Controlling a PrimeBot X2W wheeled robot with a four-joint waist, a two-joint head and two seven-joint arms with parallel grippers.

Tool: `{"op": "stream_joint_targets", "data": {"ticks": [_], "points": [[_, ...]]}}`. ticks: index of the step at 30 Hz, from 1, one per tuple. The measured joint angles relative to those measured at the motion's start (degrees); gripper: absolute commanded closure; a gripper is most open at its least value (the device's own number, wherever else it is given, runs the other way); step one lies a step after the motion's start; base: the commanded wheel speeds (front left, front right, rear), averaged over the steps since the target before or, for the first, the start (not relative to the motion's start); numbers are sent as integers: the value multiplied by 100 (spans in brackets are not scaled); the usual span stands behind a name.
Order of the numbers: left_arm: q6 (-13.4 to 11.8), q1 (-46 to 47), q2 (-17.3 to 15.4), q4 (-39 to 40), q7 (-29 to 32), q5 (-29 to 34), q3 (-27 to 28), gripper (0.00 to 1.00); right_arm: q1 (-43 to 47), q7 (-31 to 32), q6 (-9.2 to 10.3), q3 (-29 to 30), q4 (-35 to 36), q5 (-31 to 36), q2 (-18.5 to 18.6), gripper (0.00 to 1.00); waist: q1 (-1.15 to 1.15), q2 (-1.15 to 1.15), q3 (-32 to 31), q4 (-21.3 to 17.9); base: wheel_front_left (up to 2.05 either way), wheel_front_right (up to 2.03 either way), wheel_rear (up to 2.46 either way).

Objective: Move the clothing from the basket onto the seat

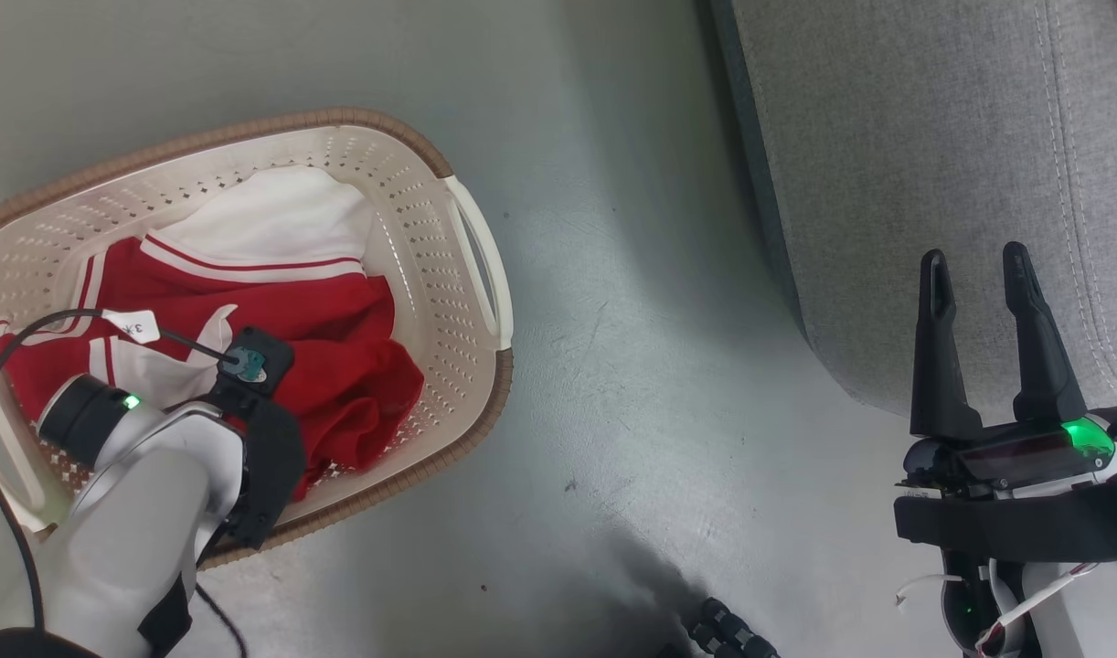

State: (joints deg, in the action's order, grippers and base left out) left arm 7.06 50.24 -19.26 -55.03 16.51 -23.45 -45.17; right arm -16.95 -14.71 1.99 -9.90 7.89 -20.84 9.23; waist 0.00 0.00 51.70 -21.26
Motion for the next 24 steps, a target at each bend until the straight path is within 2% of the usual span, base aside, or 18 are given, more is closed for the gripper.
{"op": "stream_joint_targets", "data": {"ticks": [7, 8, 9, 10, 11, 12, 21, 24], "points": [[1, 115, 120, -313, 280, 54, -145, 0, 27, -1, -49, 34, 71, 110, -52, 0, 0, 0, 45, 24, 0, 0, 0], [1, 126, 130, -328, 279, 54, -147, 5, 26, 0, -51, 36, 78, 142, -65, 0, 0, 0, 50, 29, 0, 0, 0], [1, 136, 137, -342, 279, 54, -146, 54, 26, 0, -58, 41, 87, 170, -76, 0, 0, 0, 55, 34, 0, 0, 0], [2, 149, 146, -359, 278, 54, -147, 54, 24, 0, -63, 45, 97, 176, -82, 0, 0, 0, 58, 40, 0, 0, 0], [2, 164, 154, -378, 271, 54, -147, 87, 23, -1, -76, 51, 101, 179, -89, 0, 0, 0, 61, 45, 0, 0, 0], [2, 192, 162, -401, 271, 54, -149, 100, 21, 0, -81, 58, 103, 180, -96, 0, 0, 0, 64, 50, 0, 0, 0], [9, 268, 198, -534, 38, 20, -124, 100, -44, 0, -188, 107, 85, 225, -223, 0, 0, 0, 49, 70, 0, 0, 0], [9, 268, 332, -541, -109, -33, -114, 100, -137, -1, -208, 151, 15, 241, -248, 0, 0, 0, -27, 78, 0, 0, 0]]}}
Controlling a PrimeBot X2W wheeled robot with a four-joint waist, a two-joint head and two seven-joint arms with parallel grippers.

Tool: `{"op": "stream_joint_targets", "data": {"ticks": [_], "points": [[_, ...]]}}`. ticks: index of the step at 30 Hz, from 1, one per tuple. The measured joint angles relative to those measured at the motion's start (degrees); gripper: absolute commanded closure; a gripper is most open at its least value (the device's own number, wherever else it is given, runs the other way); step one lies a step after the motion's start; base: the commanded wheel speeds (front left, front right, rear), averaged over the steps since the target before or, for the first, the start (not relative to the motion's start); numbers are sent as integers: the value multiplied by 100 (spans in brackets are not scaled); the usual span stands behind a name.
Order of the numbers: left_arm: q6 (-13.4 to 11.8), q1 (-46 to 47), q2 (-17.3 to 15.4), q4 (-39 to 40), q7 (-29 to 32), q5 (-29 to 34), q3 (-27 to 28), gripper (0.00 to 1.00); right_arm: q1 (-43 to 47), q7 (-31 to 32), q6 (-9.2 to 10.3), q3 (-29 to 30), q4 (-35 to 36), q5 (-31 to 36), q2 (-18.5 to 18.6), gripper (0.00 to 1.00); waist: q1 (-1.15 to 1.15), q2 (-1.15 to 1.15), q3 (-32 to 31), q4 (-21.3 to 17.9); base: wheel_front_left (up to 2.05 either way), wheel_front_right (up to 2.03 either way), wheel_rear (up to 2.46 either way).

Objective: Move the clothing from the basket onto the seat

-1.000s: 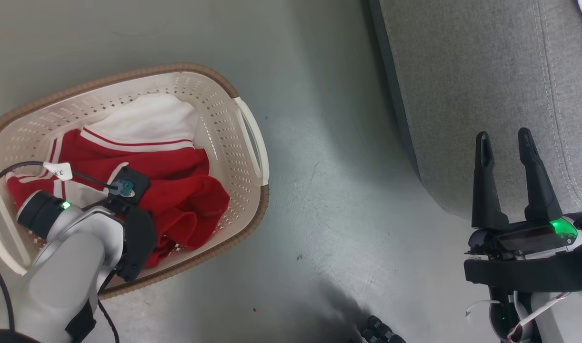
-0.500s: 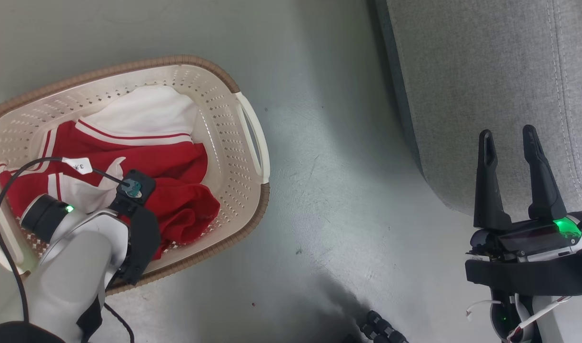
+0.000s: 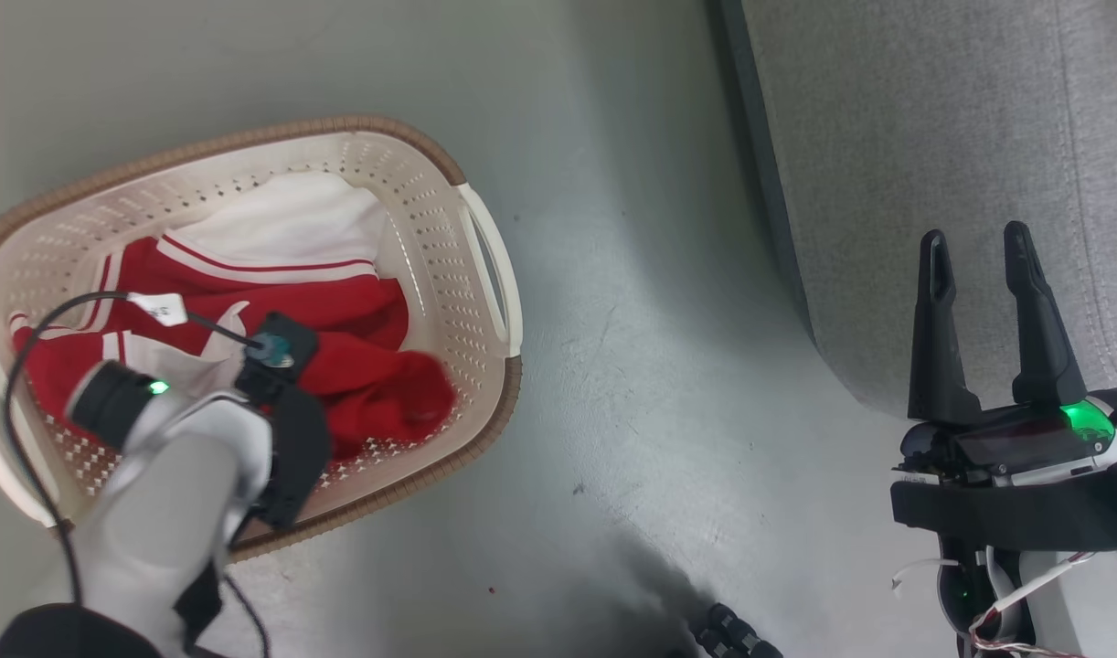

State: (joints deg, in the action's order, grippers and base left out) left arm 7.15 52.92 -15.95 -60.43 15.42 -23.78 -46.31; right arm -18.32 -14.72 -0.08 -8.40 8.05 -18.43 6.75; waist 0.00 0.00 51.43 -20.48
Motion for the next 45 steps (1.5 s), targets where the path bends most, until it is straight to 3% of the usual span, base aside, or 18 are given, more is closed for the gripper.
{"op": "stream_joint_targets", "data": {"ticks": [11, 36, 45], "points": [[40, -30, 560, 149, -719, -187, 20, 100, -249, 0, -125, 245, -328, 33, -5, 0, 0, 0, -548, 168, 0, 0, 0], [40, -864, 716, 1131, -2675, -1282, 140, 100, -314, 0, -504, 426, -1261, 25, 180, 0, -1, 1, -2535, 957, 0, 0, 0], [40, -1291, 638, 1764, -2848, -1663, 163, 100, -8, 1, -598, 331, -1594, -30, 198, 0, -1, 1, -3320, 1221, 0, 0, 0]]}}
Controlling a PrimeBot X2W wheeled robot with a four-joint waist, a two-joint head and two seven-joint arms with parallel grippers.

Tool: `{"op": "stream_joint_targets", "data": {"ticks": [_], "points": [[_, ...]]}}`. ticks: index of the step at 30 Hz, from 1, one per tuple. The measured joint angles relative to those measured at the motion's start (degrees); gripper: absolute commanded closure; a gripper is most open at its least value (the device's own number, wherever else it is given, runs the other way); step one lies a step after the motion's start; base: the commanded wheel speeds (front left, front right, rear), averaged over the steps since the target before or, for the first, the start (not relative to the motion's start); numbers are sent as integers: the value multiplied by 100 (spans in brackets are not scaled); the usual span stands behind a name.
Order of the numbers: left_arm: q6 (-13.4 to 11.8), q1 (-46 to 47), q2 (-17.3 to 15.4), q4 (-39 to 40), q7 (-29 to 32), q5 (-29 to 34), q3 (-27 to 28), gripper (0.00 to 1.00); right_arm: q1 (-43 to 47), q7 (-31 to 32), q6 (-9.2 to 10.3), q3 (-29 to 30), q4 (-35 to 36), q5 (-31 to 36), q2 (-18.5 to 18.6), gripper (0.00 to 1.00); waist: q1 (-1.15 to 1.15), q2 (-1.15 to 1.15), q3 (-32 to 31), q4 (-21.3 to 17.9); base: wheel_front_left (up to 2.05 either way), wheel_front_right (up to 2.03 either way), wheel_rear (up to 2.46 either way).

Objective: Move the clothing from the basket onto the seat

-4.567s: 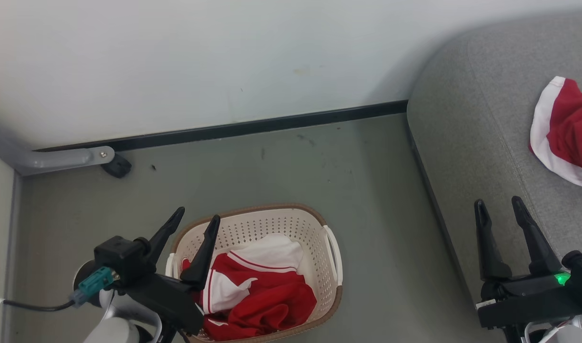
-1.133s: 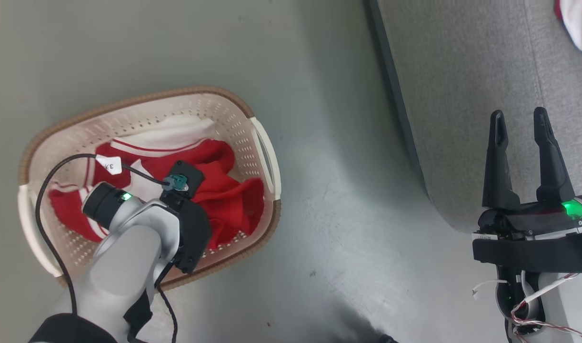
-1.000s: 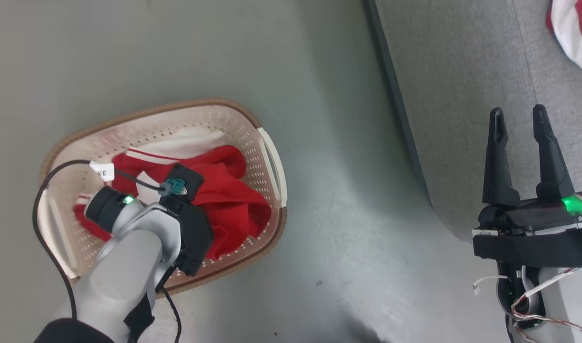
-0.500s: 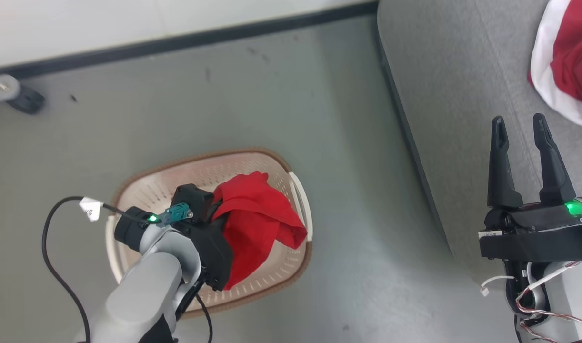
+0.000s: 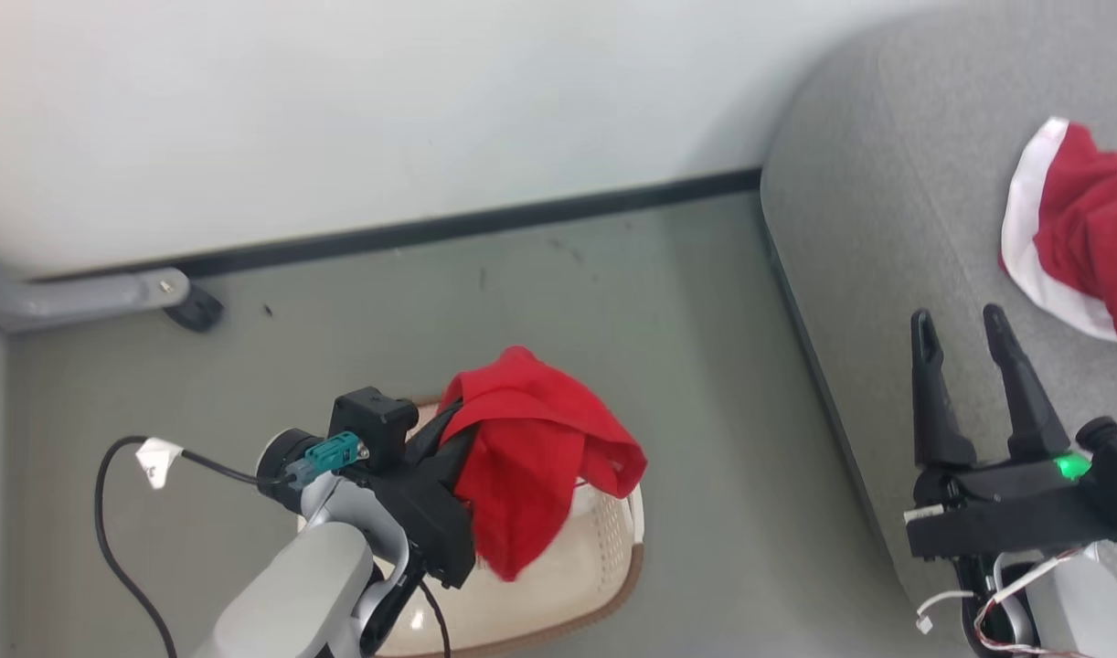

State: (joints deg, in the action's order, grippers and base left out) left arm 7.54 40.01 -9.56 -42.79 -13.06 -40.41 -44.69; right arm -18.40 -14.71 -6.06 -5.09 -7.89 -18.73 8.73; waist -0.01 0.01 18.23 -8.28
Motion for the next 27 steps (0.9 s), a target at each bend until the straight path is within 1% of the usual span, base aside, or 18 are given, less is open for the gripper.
{"op": "stream_joint_targets", "data": {"ticks": [4, 6, 10, 15, 22, 27], "points": [[0, -135, -71, 348, -37, -191, 60, 100, 156, 0, -16, -66, -89, -38, 44, 0, 0, 0, -350, 94, 0, 0, 0], [0, -211, -103, 527, -67, -207, 85, 100, 253, 0, -51, -100, -155, -51, 56, 0, 0, 0, -527, 136, 0, 0, 0], [0, -378, -129, 890, -77, -243, 138, 100, 463, 0, -53, -207, -258, -96, 58, 0, 0, 0, -877, 211, 0, 0, 0], [-7, -554, -219, 1425, -92, -246, 225, 100, 735, 0, -85, -281, -242, -201, 109, 0, 0, 0, -1285, 286, 0, 0, 0], [-218, -667, -324, 2189, -118, -247, 385, 100, 899, 0, -100, -479, -174, -254, 180, 0, 0, 0, -1696, 379, 0, 0, 0], [-364, -716, -426, 2604, -116, -246, 417, 100, 960, 0, -101, -675, -138, -300, 190, 0, 0, 0, -1809, 429, 0, 0, 0]]}}
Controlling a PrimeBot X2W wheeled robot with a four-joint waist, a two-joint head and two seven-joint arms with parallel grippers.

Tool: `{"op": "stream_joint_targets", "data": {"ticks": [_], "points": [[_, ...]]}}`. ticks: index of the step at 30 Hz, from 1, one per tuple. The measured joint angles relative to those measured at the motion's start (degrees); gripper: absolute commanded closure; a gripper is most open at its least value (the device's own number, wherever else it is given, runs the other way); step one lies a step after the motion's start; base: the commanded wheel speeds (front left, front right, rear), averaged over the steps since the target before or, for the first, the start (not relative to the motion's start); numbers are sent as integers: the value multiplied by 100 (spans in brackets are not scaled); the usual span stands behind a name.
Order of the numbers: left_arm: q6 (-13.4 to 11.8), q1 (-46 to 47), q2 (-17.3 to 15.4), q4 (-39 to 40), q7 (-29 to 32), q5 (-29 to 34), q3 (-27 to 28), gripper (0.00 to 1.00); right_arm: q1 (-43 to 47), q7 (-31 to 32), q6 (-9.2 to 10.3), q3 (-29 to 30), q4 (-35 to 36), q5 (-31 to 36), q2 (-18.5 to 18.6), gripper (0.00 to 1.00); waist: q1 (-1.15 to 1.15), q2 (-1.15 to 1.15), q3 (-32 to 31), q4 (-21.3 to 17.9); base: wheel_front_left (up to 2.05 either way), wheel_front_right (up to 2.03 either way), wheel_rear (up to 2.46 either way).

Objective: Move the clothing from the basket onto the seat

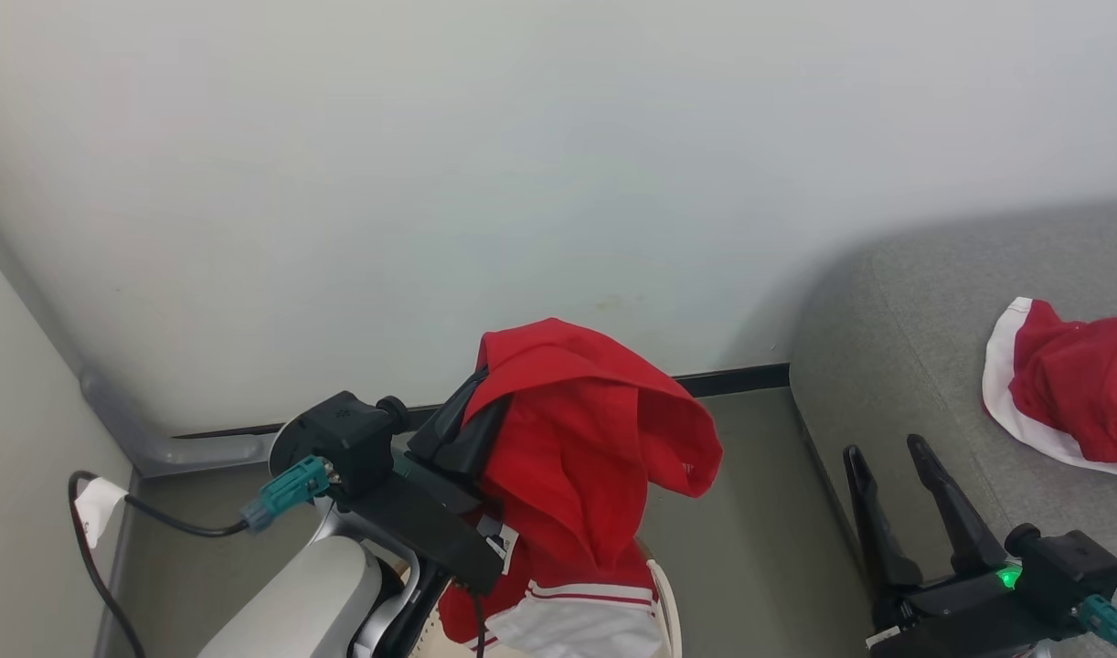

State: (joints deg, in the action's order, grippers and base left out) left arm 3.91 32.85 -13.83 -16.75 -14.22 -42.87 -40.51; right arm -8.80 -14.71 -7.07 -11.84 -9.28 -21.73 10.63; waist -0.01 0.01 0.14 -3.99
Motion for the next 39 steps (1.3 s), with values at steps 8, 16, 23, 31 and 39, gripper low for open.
{"op": "stream_joint_targets", "data": {"ticks": [8, 16, 23, 31, 39], "points": [[-197, -52, -75, 530, 160, 0, 16, 100, -19, 177, 0, -820, -111, -44, 0, 0, 1, -1, 31, 9, 0, 0, 0], [-325, -41, -63, 869, 363, 0, 12, 100, -590, 534, -1, -2132, -446, 18, 21, 0, 1, -1, 122, 28, 0, 0, 0], [-389, 21, -38, 1069, 560, 0, -41, 100, -1234, 702, -4, -2602, -849, 22, 113, 0, 1, -1, 201, 97, 0, 0, 0], [-389, 142, 42, 1194, 714, -1, -119, 100, -1881, 758, -5, -3211, -1307, -169, 308, 0, 1, -1, 253, 293, 0, 0, 0], [-387, 218, 133, 1239, 860, -38, -225, 100, -2536, 749, -5, -3768, -1714, -421, 304, 0, 1, -1, 293, 495, 0, 0, 0]]}}
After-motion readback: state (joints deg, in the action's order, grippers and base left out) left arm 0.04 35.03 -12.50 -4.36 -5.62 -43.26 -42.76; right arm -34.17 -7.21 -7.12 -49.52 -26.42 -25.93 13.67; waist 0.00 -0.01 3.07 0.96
